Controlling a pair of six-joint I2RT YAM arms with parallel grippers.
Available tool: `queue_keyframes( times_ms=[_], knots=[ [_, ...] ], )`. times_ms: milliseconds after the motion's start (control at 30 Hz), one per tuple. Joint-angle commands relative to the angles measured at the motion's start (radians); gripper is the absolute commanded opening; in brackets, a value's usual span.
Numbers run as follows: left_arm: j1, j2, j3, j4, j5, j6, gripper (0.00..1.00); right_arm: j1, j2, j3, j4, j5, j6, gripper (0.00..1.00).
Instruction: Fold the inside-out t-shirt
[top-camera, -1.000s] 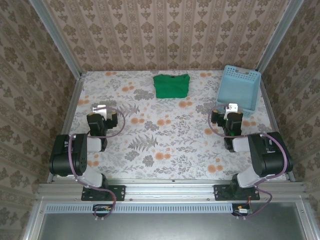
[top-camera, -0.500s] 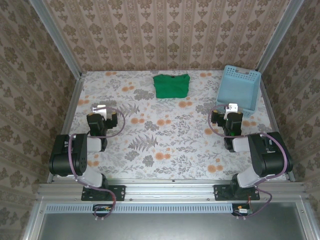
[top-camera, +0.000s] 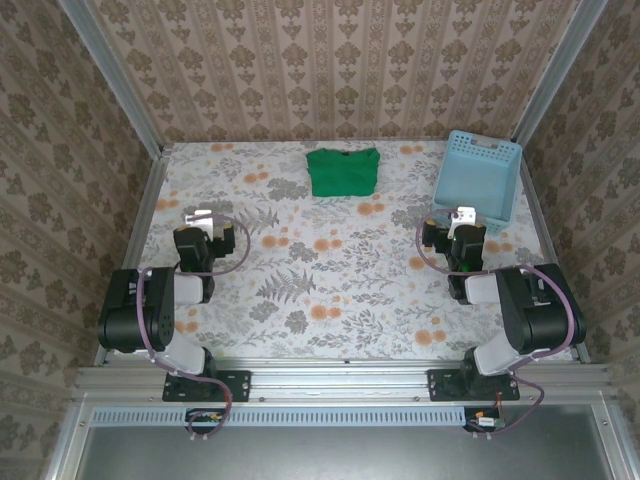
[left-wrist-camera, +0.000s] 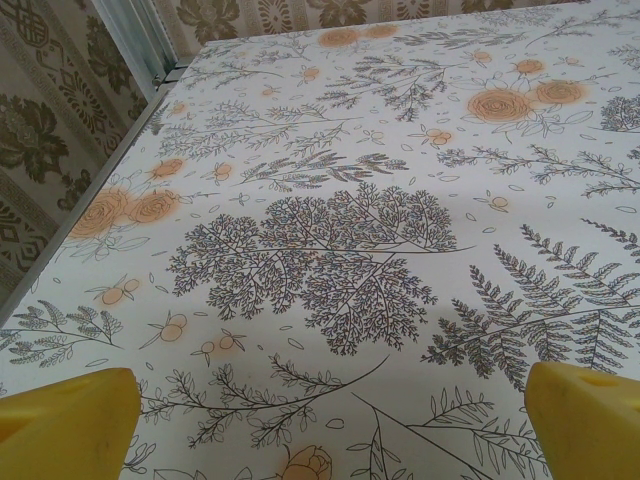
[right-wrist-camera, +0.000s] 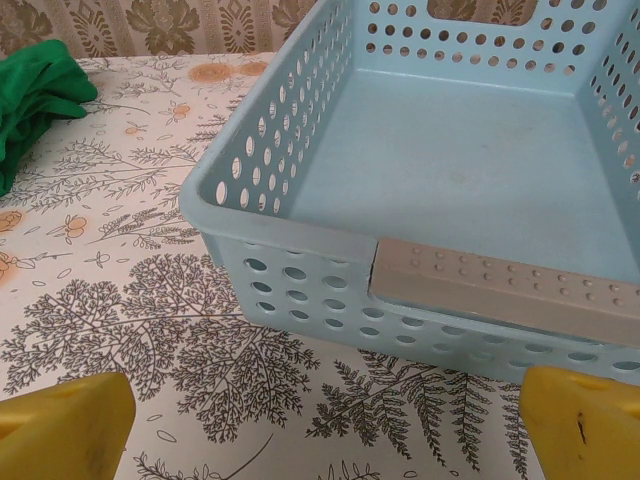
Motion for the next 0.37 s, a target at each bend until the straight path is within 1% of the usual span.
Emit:
queue_keyframes(
  times_ms=[0,333],
  knots=[
    [-0.007,-0.009,0.006,0.017,-0.008,-0.018,1.00,0.001,-0.006,0.016,0.012,-0.008,0.012,1.00],
    [-0.007,-0.009,0.006,0.018,-0.007,-0.018,1.00,0.003,-0.007,0.016,0.012,-0.005,0.011,1.00]
  ],
)
